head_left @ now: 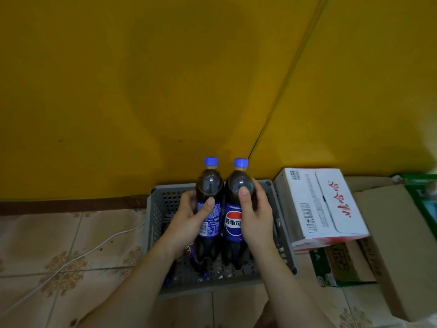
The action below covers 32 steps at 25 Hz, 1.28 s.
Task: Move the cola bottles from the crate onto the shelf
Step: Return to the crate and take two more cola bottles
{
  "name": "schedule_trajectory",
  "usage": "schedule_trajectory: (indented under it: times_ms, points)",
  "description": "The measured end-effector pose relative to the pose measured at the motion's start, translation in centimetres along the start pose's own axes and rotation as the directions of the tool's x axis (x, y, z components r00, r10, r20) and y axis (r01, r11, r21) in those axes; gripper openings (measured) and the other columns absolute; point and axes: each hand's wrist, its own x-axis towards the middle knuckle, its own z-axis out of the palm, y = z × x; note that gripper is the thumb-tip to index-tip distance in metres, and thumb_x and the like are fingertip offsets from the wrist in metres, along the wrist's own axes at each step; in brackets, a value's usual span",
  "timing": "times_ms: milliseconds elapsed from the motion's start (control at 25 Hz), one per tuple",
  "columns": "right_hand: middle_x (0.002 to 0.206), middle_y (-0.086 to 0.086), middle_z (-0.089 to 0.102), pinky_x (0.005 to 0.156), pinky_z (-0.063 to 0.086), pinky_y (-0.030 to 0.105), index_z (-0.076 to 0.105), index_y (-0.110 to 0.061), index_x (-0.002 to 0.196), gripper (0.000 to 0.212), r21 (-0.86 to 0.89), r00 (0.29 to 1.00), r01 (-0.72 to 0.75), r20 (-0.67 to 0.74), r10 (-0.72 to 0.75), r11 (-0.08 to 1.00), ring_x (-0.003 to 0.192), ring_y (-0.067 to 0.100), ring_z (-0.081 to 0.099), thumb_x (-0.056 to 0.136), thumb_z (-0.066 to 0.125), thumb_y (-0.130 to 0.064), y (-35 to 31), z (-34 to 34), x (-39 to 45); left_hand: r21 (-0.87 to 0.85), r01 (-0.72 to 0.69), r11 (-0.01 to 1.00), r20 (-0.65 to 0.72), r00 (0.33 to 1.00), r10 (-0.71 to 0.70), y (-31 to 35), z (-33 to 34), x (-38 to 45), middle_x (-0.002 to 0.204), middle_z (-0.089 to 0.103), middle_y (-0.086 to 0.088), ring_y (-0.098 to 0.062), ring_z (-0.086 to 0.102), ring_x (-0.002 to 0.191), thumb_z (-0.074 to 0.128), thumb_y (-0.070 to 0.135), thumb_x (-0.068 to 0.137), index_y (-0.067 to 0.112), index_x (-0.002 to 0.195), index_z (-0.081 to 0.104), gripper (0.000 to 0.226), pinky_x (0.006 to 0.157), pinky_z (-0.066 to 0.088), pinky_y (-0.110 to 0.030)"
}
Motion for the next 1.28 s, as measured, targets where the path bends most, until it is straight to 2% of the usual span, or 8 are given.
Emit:
schedule_trajectory:
  times_ms: [120, 200, 440, 640, 760, 840, 1120, 1280]
  points:
    - [0.123, -0.015, 0.068, 0.101, 0.054, 0.041, 0.056, -0.029, 0.139, 0.051, -0.01, 0.997, 0.017, -0.079, -0.017, 1.0, 0.114, -0.001, 0.063, 0.094, 0.052, -0.055, -8.2, -1.5, -1.3, -0.014, -0.026, 1.0, -0.005, 1.0, 0.026, 7.6, 1.8, -3.7, 0.131, 0.059, 0.018, 0.002, 0.056, 0.12, 0.062, 0.059, 0.083, 0.041, 0.125, 0.046, 0.048, 0.105, 0.046, -0.032]
    - [0.121, -0.015, 0.069, 0.098, 0.055, 0.039, 0.057, -0.03, 0.138, 0.051, 0.001, 0.997, 0.008, -0.075, -0.008, 1.0, 0.111, -0.002, 0.064, 0.094, 0.05, -0.055, -13.8, -2.6, -2.2, -0.059, -0.024, 0.998, -0.028, 0.999, 0.023, 13.0, 3.0, -6.4, 0.126, 0.062, 0.015, -0.002, 0.062, 0.113, 0.059, 0.055, 0.085, 0.046, 0.117, 0.047, 0.036, 0.096, 0.051, -0.031]
    - [0.128, -0.014, 0.067, 0.104, 0.051, 0.044, 0.053, -0.031, 0.141, 0.054, -0.039, 0.998, 0.051, -0.02, -0.052, 0.998, 0.121, 0.004, 0.061, 0.098, 0.045, -0.064, -29.4, -5.2, -5.3, -0.116, -0.086, 0.99, -0.074, 0.994, 0.078, 27.0, 5.1, -14.7, 0.131, 0.065, 0.012, -0.008, 0.062, 0.121, 0.053, 0.057, 0.09, 0.04, 0.129, 0.052, 0.042, 0.106, 0.048, -0.042]
    - [0.131, -0.014, 0.065, 0.103, 0.052, 0.048, 0.052, -0.036, 0.141, 0.059, -0.016, 0.998, 0.064, -0.003, -0.064, 0.998, 0.123, 0.009, 0.061, 0.094, 0.045, -0.072, -40.3, -7.2, -7.7, -0.139, -0.094, 0.986, -0.093, 0.992, 0.081, 36.7, 6.9, -20.6, 0.124, 0.069, 0.01, -0.012, 0.067, 0.115, 0.047, 0.055, 0.097, 0.034, 0.13, 0.053, 0.04, 0.098, 0.054, -0.043]
    - [0.128, -0.014, 0.066, 0.101, 0.053, 0.049, 0.053, -0.038, 0.137, 0.05, 0.003, 0.996, 0.088, -0.001, -0.088, 0.996, 0.12, 0.009, 0.062, 0.097, 0.046, -0.067, -45.1, -8.0, -8.5, -0.036, -0.155, 0.987, -0.146, 0.978, 0.148, 41.1, 7.4, -22.8, 0.114, 0.071, 0.019, -0.001, 0.066, 0.109, 0.046, 0.06, 0.094, 0.039, 0.116, 0.057, 0.032, 0.088, 0.055, -0.027]
    - [0.128, -0.015, 0.066, 0.104, 0.051, 0.047, 0.054, -0.035, 0.138, 0.051, 0.002, 0.992, 0.13, -0.003, -0.13, 0.992, 0.122, 0.006, 0.06, 0.099, 0.044, -0.065, -47.4, -8.2, -9.2, 0.022, -0.189, 0.982, -0.16, 0.969, 0.19, 43.3, 7.5, -24.1, 0.111, 0.071, 0.021, 0.002, 0.066, 0.106, 0.047, 0.062, 0.093, 0.04, 0.113, 0.057, 0.031, 0.084, 0.055, -0.023]
    - [0.136, -0.021, 0.06, 0.11, 0.047, 0.041, 0.046, -0.036, 0.146, 0.053, -0.009, 0.979, 0.202, -0.022, -0.202, 0.979, 0.128, -0.001, 0.053, 0.101, 0.039, -0.063, -51.6, -6.9, -11.5, 0.042, -0.281, 0.959, -0.234, 0.93, 0.283, 46.9, 6.6, -27.4, 0.087, 0.068, 0.011, 0.009, 0.066, 0.075, 0.054, 0.053, 0.093, 0.021, 0.107, 0.054, 0.035, 0.057, 0.05, -0.011]
    - [0.134, -0.022, 0.06, 0.11, 0.046, 0.037, 0.046, -0.036, 0.145, 0.049, -0.001, 0.967, 0.255, -0.007, -0.255, 0.967, 0.126, -0.003, 0.053, 0.102, 0.038, -0.057, -53.1, -5.6, -12.4, 0.074, -0.316, 0.946, -0.256, 0.911, 0.325, 48.0, 5.2, -28.9, 0.098, 0.074, 0.007, 0.004, 0.07, 0.085, 0.059, 0.052, 0.089, 0.023, 0.111, 0.057, 0.037, 0.06, 0.052, -0.011]
